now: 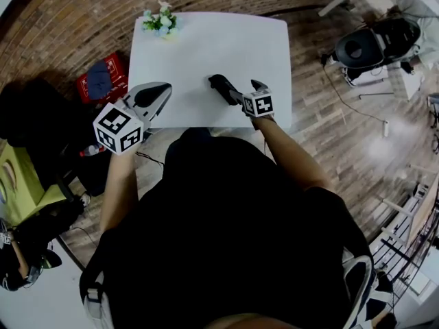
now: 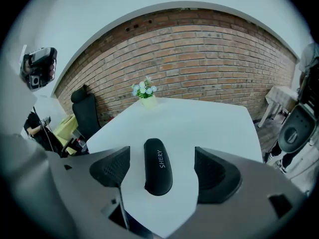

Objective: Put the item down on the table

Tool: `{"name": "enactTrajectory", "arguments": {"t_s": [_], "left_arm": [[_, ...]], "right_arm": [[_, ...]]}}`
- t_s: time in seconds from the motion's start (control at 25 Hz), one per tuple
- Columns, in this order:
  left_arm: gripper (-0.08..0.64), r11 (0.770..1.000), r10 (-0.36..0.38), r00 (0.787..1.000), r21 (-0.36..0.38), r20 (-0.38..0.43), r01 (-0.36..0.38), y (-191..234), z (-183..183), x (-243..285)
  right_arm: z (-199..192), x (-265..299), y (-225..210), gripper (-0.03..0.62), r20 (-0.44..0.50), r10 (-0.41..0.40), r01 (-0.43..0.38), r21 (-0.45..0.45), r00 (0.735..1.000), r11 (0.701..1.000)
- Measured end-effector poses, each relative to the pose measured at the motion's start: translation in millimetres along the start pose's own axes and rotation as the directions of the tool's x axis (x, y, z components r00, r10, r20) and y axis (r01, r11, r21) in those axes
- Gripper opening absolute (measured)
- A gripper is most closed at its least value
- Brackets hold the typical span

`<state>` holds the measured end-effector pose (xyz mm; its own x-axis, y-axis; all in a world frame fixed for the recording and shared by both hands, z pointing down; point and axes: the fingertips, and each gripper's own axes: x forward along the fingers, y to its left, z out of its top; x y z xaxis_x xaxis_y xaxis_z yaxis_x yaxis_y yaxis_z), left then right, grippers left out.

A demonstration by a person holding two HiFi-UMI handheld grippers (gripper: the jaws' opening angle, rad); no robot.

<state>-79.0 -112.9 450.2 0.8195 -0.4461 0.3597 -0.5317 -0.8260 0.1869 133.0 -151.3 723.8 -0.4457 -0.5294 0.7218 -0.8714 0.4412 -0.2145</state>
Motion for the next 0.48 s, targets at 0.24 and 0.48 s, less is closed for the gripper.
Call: {"name": "enactTrajectory", "arguments": {"t_s": [0.24,0.48], "left_arm": [[0.011,1.000,-0.012,1.000,0.016,0.005,0.012,-11.0,3.3,4.6],[0.011,0.999,-0.024,1.000,0.026,-0.001,0.024,-23.5,4.5,9.7]], "right_arm": [[10.1,-19.9,-0.1,0.384,0.043,0.009,-0.010,0.032,0.999,0.999],[21.1,-41.9,5.0,0.383,0.093,0.029,-0.033,0.041,0.995,0.999]]}}
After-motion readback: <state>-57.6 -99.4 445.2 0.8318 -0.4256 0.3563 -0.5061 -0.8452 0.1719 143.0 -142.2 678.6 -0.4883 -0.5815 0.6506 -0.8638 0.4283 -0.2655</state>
